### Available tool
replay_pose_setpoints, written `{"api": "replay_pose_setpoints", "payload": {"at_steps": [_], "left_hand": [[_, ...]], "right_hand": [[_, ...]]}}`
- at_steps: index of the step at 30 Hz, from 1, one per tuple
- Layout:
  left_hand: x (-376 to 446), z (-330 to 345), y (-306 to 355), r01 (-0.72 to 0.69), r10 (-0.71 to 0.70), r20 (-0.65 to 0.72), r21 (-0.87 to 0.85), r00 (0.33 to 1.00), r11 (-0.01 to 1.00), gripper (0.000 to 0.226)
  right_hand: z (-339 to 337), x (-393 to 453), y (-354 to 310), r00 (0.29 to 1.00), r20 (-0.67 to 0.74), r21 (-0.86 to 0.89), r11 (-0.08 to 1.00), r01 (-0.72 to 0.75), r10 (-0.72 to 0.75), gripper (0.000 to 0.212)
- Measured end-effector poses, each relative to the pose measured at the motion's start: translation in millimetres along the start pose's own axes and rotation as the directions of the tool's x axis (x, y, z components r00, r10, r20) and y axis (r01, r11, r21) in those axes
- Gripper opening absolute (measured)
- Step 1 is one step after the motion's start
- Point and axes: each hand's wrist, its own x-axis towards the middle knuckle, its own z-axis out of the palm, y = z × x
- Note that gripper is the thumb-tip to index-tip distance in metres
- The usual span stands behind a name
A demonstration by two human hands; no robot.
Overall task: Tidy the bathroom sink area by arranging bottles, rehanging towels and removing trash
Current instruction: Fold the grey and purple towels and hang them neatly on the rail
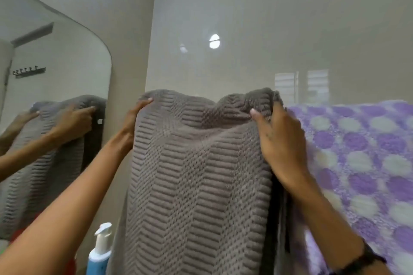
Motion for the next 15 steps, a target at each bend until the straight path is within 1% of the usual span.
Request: {"api": "replay_pose_setpoints", "payload": {"at_steps": [1, 3, 4, 5, 6, 8, 9, 10, 11, 12, 13, 15], "left_hand": [[11.6, 4.6, 8.5, -0.016, 0.017, -0.039, 0.048, 0.999, 0.999, 0.05], [33.0, 9.1, 17.3, 0.021, -0.01, -0.094, 0.12, 0.996, 0.993, 0.034], [40.6, 11.1, 16.9, 0.04, -0.021, -0.112, 0.168, 0.993, 0.985, 0.026], [45.9, 11.5, 14.4, 0.052, -0.02, -0.123, 0.255, 0.992, 0.966, 0.022], [49.2, 11.3, 10.6, 0.053, -0.012, -0.116, 0.357, 0.993, 0.932, 0.022], [48.8, 11.1, 4.6, 0.056, -0.029, -0.057, 0.556, 0.998, 0.829, 0.028], [47.8, 11.1, 4.0, 0.066, -0.064, -0.025, 0.615, 0.998, 0.786, 0.032], [47.1, 11.7, 5.1, 0.077, -0.106, 0.006, 0.645, 0.994, 0.76, 0.035], [46.4, 12.6, 7.8, 0.081, -0.143, 0.038, 0.667, 0.989, 0.741, 0.038], [45.2, 14.3, 11.1, 0.078, -0.171, 0.066, 0.692, 0.983, 0.718, 0.043], [44.1, 16.2, 14.3, 0.071, -0.194, 0.087, 0.725, 0.977, 0.685, 0.053], [42.5, 20.0, 18.0, 0.036, -0.227, 0.128, 0.796, 0.966, 0.604, 0.085]], "right_hand": [[-3.0, 17.1, -0.2, 1.0, 0.03, -0.111, 0.994, 0.001, 0.002, 0.037], [-8.3, 45.6, -0.5, 0.997, 0.076, -0.286, 0.958, -0.004, 0.027, 0.038], [-10.3, 56.2, -0.7, 0.994, 0.098, -0.335, 0.942, -0.006, 0.041, 0.038], [-11.1, 64.1, -0.9, 0.992, 0.114, -0.355, 0.935, -0.016, 0.061, 0.038], [-10.6, 69.0, -0.2, 0.989, 0.124, -0.37, 0.928, -0.026, 0.078, 0.036], [-7.1, 71.9, 0.3, 0.978, 0.171, -0.398, 0.917, -0.04, 0.117, 0.032], [-4.4, 71.5, 1.2, 0.971, 0.196, -0.396, 0.917, -0.046, 0.134, 0.026], [-2.5, 70.5, 1.5, 0.964, 0.223, -0.37, 0.927, -0.054, 0.145, 0.015], [-0.5, 69.9, 1.7, 0.957, 0.244, -0.322, 0.944, -0.073, 0.158, 0.019], [0.7, 68.8, 0.5, 0.945, 0.272, -0.267, 0.958, -0.105, 0.18, 0.037], [1.6, 67.4, -0.1, 0.933, 0.302, -0.213, 0.968, -0.135, 0.197, 0.05], [3.0, 64.7, -0.3, 0.927, 0.334, -0.145, 0.981, -0.126, 0.168, 0.063]]}}
